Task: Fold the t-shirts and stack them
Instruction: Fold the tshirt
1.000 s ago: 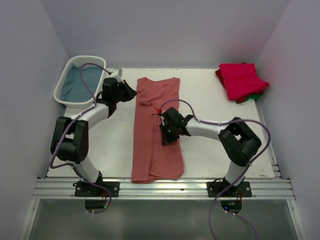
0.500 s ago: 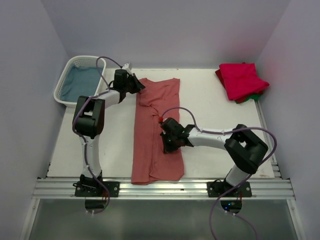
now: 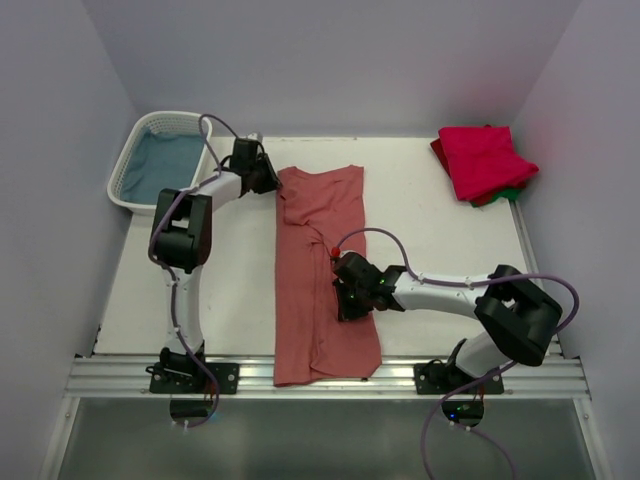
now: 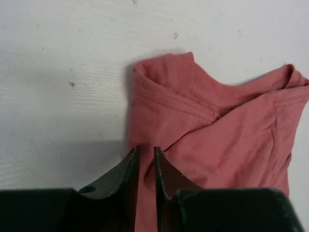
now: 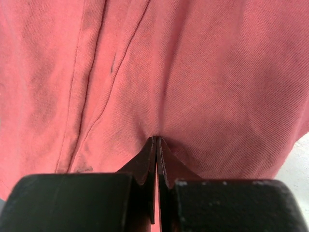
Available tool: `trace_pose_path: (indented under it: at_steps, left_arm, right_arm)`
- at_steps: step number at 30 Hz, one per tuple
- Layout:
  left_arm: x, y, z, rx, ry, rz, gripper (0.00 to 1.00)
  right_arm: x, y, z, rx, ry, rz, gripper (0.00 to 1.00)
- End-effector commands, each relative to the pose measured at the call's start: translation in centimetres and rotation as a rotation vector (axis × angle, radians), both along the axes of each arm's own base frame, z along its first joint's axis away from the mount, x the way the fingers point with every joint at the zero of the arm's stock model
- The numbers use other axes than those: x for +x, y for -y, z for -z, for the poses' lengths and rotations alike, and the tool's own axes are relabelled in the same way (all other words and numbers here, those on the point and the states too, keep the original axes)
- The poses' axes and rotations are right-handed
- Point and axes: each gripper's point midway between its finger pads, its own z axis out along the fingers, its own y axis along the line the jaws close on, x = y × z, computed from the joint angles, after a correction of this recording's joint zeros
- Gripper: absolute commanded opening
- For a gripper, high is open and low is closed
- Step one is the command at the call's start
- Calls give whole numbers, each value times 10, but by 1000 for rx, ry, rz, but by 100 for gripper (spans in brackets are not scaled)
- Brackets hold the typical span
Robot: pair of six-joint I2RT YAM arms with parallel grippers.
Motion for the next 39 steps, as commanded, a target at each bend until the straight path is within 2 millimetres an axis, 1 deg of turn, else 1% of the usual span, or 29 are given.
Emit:
trace_pose_path:
  at_steps: [1,2,4,7,10,11,12,13,16,20,23,24,26,29,34,36,37,39]
  left_arm:
    - [-9,-15,-27,71,41,9,23]
    - [-14,-18,-29,90,48,21,31]
    - [-15,-17,-35,97,71,44,37]
    - [-17,-13,-35,96,85,89,39]
    - [-18,-7,-29,79,77,121,39]
    - [-18,-7,-25,78,70,124,39]
    - [-18,-5,-26,69,79,132,38]
    - [-22,-5,-25,65,78,135,38]
    - [-22,2,-32,30,118,161,37]
    - [-20,6,-26,16,95,177,35]
    - [-22,12,-30,-11,117,199,34]
    - [-18,14,-38,-23,162,208,33]
    - [-20,16,-40,-28,178,221,33]
    - [-18,16,-33,-24,163,223,33]
    - [-14,14,-13,-10,111,203,31]
    - [-14,13,-12,-9,107,200,27]
    - [-14,13,-11,-7,106,199,20]
    - [-13,13,-10,-5,106,196,12]
  right_arm:
    - [-12,34,22,-146,-28,20,0]
    - [-12,34,24,-150,-33,16,0]
    - [-11,29,25,-139,-38,10,0]
    - [-9,25,26,-138,-40,4,0]
    - [-8,25,25,-146,-37,-1,0]
    - [-7,25,24,-145,-33,0,0]
    - [-7,25,24,-144,-31,1,0]
    - [-7,25,25,-146,-31,-1,0]
    - [-8,26,30,-158,-41,-2,0]
    - [-10,27,33,-158,-48,-1,0]
    - [-11,29,36,-165,-52,-1,0]
    - [-11,28,37,-164,-54,-2,0]
    - [-12,29,39,-170,-64,-6,0]
    - [-13,27,40,-167,-68,-10,0]
    - [-11,28,37,-166,-56,-11,0]
    - [-13,30,38,-171,-62,-12,0]
    - [-13,30,38,-172,-63,-8,0]
    - [-14,31,39,-171,-65,-9,0]
